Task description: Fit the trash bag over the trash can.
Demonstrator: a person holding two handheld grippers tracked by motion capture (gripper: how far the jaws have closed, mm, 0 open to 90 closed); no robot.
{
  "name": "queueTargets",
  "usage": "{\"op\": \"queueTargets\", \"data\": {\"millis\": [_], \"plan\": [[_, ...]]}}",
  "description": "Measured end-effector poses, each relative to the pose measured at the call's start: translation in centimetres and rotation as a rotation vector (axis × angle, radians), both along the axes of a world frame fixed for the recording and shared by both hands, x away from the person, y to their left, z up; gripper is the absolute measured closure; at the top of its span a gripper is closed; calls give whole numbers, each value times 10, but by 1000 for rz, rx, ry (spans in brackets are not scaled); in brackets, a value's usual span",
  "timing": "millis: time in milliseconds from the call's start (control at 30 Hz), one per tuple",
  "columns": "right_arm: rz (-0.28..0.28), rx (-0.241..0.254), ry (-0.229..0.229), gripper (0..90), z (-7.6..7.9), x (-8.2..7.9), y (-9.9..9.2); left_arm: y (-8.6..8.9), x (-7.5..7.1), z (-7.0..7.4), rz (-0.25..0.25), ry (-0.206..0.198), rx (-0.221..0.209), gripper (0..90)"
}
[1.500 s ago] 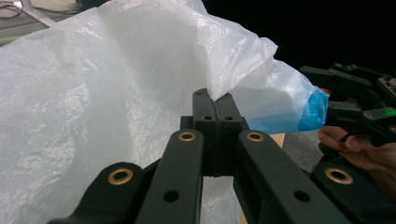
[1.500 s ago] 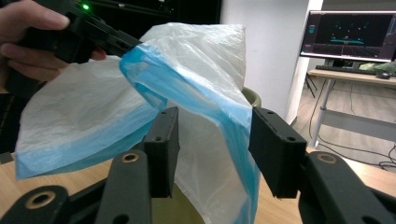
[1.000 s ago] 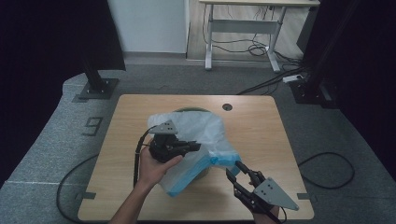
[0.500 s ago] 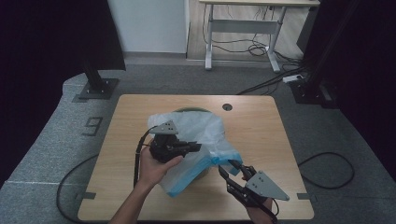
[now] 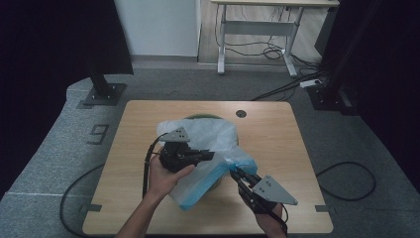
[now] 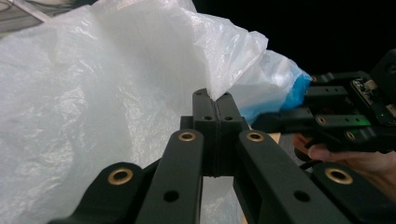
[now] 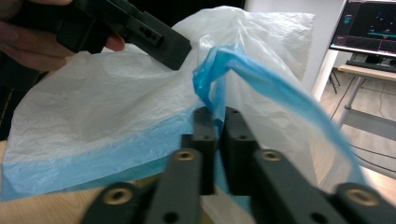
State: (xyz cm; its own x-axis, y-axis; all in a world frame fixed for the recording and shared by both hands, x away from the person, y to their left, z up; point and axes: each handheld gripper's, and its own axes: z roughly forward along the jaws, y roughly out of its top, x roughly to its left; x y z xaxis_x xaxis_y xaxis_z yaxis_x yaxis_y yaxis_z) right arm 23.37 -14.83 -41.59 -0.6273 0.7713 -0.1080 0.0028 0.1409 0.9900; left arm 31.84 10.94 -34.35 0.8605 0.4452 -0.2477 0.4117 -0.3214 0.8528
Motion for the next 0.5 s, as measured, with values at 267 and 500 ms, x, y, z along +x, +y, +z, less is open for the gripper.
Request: {"op": "queueTargets", "data": {"millis": [267,500], "plan": [[-24,22,14,889,3,10,-11,7,17,15,40,-15,-60,895],[-15,24,16,889,6,19,-18,13,32,23,56,-17,-94,896]]}}
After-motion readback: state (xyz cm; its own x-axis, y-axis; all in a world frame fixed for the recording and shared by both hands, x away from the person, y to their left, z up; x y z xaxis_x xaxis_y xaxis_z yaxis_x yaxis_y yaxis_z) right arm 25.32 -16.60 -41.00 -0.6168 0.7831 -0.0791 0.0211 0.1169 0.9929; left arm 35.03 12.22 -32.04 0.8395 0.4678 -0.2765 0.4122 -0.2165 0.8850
